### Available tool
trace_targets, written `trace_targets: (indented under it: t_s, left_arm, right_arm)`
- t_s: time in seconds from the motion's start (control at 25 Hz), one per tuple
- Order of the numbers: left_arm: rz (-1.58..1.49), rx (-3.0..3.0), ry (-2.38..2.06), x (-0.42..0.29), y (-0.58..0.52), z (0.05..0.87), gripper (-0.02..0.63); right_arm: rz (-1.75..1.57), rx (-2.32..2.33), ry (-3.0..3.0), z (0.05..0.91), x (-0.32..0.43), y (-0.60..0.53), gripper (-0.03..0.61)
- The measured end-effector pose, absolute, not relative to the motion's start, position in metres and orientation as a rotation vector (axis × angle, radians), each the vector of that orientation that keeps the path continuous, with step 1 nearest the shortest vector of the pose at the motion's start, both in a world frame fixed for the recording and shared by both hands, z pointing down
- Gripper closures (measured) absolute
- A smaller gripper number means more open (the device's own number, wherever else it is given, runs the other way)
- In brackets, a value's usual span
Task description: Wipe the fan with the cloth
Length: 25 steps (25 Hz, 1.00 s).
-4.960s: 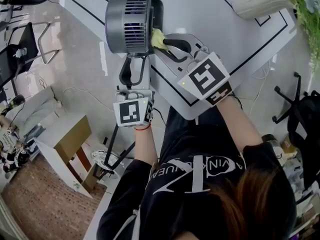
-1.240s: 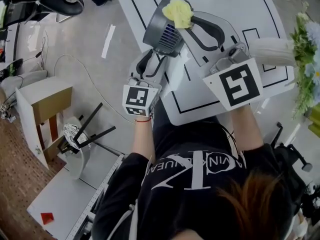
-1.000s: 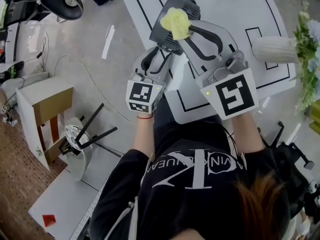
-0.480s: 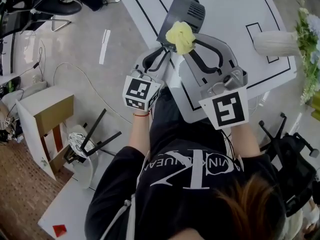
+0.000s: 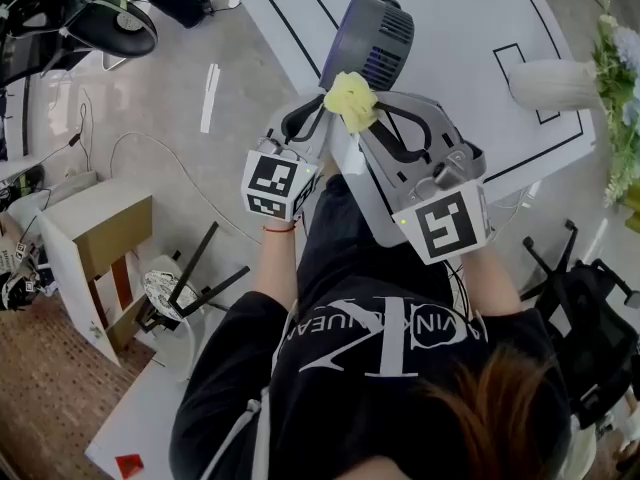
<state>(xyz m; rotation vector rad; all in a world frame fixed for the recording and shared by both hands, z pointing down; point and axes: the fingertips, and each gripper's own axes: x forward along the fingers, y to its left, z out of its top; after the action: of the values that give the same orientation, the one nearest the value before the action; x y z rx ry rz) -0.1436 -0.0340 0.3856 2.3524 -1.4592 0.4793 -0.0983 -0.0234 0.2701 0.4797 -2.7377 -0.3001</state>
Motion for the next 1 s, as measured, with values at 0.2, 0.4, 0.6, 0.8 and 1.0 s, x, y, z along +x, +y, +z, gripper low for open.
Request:
trace_targets:
  t_s: [0.2,0.4,0.6,0.8,1.0]
  left_arm:
    - [0.419,2.267,-1.564,-0.162,-0.034,0.383,0.596]
    - [0.386,2.207,-1.698,-0.17,-0.035,0.373,0.601]
    - [0.372,2.139,-1.831,-0.184,-0.035,0.361,0.601]
    - [0.361,2.168,-1.837,-0.206,-0.063,0.354,0.603]
    - [0.358,2.268,-1.765,-0.217,-0.098,0.348,0.602]
  right_arm:
    - [-0.298,0.4,-2.712,0.288,-0.104,-0.017,0.509]
    - [-0.327,0.348,-2.778,0.269,-0.103,-0.024,0.509]
    - [-0.344,0.39,-2.839,0.232,-0.104,-0.053,0.509]
    - [-0.179,0.551,-2.83,0.218,-0.104,-0.107,0.508]
    - [-0.048,0.614,-2.799,0.218,-0.116,-0.155,0.507]
